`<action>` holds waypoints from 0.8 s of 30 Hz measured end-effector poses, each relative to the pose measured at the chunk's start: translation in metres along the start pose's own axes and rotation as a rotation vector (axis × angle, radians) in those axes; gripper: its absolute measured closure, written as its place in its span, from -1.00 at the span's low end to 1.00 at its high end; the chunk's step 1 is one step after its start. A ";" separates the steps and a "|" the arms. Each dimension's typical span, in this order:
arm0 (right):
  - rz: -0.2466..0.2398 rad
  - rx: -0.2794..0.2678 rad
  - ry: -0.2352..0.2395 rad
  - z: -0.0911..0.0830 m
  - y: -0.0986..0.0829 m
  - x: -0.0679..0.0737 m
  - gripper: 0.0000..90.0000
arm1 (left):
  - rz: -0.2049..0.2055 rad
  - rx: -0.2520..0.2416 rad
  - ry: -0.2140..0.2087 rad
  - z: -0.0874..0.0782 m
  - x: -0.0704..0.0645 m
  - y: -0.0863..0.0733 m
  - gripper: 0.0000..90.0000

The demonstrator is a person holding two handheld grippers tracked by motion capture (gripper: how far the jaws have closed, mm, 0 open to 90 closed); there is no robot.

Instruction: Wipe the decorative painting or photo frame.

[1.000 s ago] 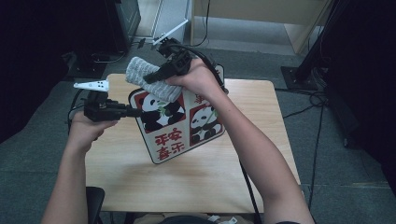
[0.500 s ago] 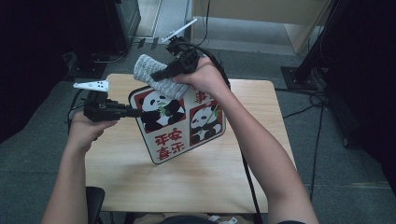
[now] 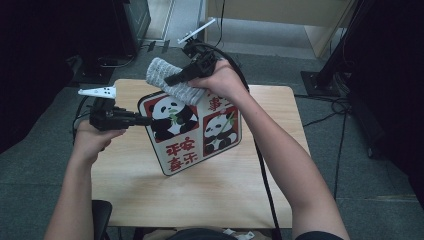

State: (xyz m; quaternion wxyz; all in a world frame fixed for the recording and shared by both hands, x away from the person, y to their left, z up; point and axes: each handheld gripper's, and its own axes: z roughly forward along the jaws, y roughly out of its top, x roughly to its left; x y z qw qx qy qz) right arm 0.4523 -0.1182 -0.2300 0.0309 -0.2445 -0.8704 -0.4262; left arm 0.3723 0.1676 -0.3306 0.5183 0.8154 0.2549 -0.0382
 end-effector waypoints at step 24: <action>-0.005 0.034 0.005 -0.009 0.001 -0.013 0.40 | -0.004 0.008 0.001 -0.001 0.000 0.000 0.75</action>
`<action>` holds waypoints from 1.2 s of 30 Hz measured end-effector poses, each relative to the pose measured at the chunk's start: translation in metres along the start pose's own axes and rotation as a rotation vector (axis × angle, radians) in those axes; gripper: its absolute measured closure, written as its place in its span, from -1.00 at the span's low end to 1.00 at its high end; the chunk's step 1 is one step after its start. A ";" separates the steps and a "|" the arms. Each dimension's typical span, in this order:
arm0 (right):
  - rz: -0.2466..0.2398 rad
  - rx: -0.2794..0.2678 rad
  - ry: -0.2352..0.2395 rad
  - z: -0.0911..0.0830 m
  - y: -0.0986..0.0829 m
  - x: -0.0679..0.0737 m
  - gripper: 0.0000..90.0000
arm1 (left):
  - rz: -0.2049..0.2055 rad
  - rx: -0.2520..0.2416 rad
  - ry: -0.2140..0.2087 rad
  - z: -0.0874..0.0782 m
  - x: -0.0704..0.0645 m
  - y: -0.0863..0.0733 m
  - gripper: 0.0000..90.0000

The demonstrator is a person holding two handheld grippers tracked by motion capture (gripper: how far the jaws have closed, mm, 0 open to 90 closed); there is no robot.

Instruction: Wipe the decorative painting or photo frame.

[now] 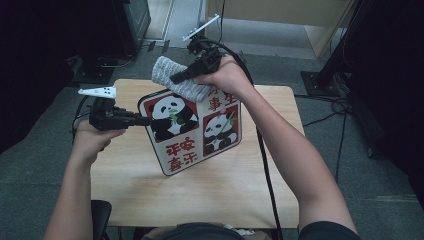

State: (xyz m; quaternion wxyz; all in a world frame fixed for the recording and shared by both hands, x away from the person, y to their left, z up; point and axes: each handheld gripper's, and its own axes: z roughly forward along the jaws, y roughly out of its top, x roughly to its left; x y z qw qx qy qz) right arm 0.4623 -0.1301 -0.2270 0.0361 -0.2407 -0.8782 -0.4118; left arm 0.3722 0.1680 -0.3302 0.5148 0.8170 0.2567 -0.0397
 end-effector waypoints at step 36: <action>0.078 -0.033 -0.086 -0.037 -0.022 -0.030 0.39 | -0.009 -0.010 0.004 0.000 0.000 -0.001 0.75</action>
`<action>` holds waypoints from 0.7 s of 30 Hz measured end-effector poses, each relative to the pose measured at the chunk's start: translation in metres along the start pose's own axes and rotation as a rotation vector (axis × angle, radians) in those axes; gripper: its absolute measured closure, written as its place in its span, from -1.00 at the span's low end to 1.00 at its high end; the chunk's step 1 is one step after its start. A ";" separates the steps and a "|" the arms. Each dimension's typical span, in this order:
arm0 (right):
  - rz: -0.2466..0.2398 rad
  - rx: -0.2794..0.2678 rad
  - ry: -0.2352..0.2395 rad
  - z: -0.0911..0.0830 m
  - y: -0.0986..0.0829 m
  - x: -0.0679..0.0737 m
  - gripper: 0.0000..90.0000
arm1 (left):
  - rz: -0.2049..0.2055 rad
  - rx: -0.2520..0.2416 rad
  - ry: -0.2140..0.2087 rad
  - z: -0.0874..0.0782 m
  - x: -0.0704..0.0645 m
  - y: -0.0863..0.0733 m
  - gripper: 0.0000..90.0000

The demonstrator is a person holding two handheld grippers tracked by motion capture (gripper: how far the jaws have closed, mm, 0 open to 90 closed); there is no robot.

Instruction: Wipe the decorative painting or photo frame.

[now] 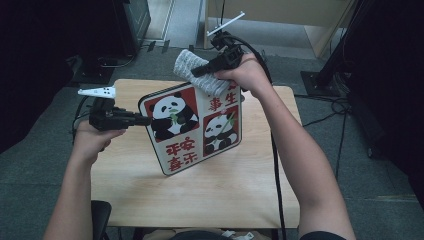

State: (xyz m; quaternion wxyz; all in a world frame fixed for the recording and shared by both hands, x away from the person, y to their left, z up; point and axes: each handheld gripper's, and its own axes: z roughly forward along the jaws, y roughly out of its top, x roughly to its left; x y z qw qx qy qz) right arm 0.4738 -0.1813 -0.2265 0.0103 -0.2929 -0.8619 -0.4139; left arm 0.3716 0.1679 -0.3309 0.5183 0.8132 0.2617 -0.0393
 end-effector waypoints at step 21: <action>0.013 -0.039 -0.020 -0.019 -0.014 -0.023 0.38 | -0.004 -0.004 0.005 0.000 0.000 -0.001 0.75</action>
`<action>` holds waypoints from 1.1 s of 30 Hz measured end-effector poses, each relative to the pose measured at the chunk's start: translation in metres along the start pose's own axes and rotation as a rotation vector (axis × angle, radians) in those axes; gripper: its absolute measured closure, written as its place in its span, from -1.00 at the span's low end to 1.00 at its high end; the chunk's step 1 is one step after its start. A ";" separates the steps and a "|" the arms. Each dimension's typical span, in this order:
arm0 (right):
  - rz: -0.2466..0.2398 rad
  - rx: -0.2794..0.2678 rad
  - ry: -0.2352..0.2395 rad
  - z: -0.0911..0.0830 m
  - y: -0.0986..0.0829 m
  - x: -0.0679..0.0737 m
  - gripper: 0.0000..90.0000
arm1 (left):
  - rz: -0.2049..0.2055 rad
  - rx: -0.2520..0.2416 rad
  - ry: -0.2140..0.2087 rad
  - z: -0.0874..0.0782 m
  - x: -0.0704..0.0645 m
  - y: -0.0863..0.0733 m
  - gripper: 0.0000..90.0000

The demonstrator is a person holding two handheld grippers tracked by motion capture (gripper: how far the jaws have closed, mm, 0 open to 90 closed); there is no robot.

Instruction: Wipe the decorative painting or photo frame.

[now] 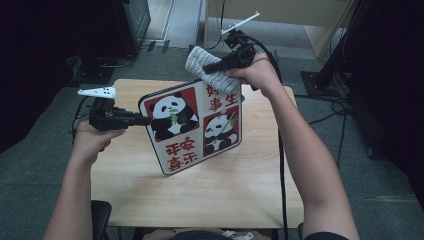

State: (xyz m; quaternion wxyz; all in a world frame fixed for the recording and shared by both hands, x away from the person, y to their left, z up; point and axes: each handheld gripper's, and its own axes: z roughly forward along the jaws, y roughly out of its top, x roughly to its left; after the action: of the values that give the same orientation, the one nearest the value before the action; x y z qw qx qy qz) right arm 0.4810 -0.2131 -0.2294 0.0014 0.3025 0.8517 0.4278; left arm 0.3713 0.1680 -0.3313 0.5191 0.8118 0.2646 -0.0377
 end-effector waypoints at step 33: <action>0.090 -0.028 -0.112 -0.031 -0.016 -0.028 0.37 | 0.001 -0.002 0.012 -0.001 0.001 -0.001 0.75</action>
State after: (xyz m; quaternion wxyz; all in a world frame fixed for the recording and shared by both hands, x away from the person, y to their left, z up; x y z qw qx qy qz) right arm 0.4879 -0.2571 -0.2290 0.0340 0.3637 0.8299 0.4218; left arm 0.3713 0.1693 -0.3318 0.5183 0.8116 0.2677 -0.0322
